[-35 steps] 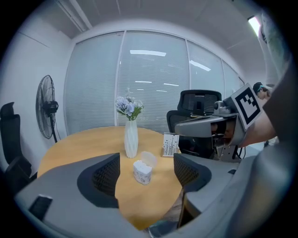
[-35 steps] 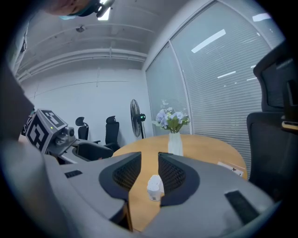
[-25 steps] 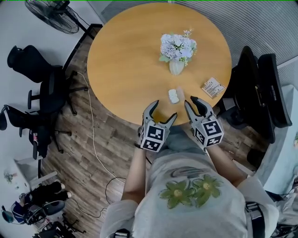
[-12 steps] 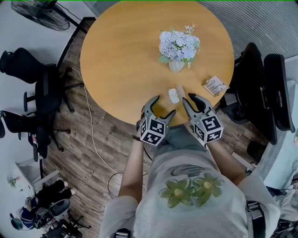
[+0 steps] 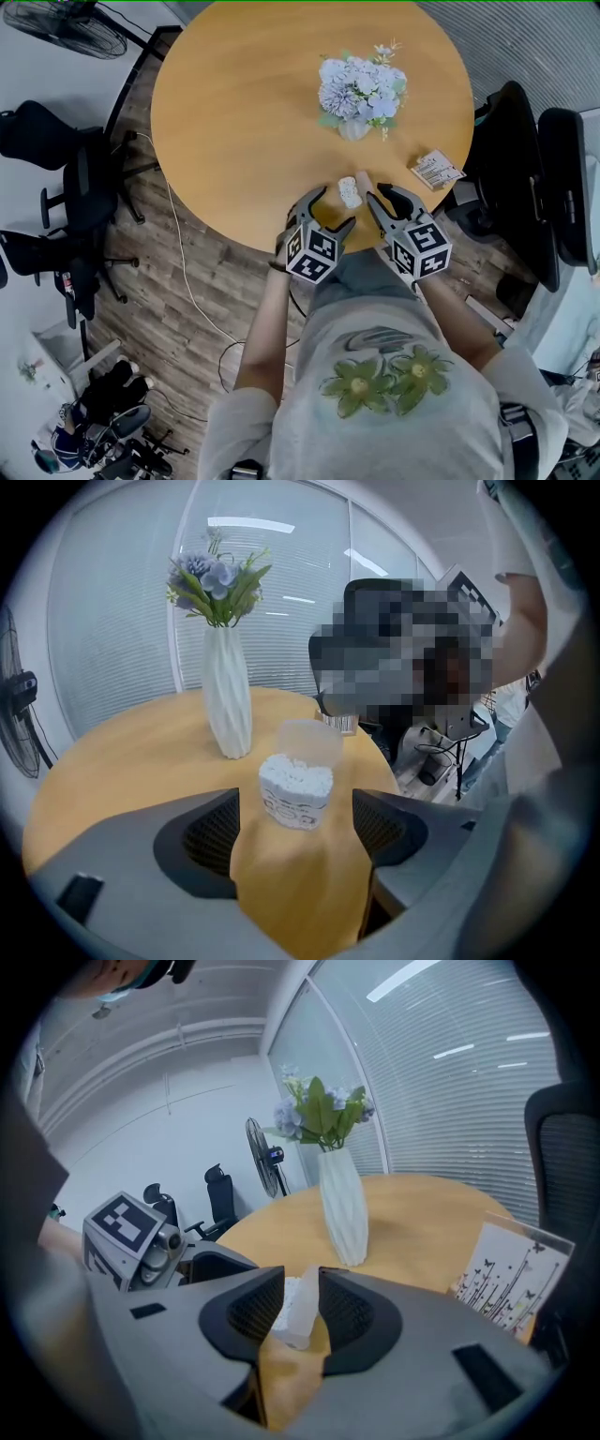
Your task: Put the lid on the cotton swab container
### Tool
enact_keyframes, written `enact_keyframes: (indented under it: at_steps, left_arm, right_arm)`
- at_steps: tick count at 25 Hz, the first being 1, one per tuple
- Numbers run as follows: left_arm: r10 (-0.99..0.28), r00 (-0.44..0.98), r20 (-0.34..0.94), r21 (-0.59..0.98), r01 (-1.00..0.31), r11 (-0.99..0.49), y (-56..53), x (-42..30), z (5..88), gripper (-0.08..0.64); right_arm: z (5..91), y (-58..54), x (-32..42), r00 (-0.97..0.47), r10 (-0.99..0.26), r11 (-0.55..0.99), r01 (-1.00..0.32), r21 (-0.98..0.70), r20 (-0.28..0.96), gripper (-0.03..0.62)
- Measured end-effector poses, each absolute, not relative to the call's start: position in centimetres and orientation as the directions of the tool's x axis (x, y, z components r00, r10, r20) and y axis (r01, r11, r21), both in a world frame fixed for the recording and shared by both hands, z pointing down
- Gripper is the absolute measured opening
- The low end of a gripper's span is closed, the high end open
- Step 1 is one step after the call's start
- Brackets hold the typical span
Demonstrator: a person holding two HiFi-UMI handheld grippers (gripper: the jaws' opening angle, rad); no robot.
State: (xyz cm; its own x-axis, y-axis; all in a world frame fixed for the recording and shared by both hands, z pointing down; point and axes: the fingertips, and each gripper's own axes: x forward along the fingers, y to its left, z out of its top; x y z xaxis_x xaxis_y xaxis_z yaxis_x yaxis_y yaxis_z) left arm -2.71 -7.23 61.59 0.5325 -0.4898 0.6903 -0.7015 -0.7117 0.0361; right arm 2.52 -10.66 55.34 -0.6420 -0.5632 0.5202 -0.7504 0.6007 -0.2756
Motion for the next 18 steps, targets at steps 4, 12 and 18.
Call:
enact_keyframes:
  at_steps: [4,12,18]
  left_arm:
    - [-0.464,0.538,0.704,0.040,-0.683,-0.729,-7.7,-2.5,62.5,0.380]
    - [-0.404,0.559,0.724,0.054,-0.630,-0.775,-8.1,-1.8,63.9,0.377]
    - [-0.369,0.562,0.741,0.053,-0.596,-0.801,-8.3,-1.4,64.8,0.377]
  right_arm:
    - [56.0,-11.0,2.6,-0.643,-0.551,0.583,-0.753,-0.305,0.531,0.120]
    - [57.1,-11.2,2.8,-0.659,-0.526,0.528,-0.748,-0.401,0.537,0.120]
    - [57.3,-11.2,2.6,-0.677,-0.508,0.516,-0.735,-0.441,0.533,0.120]
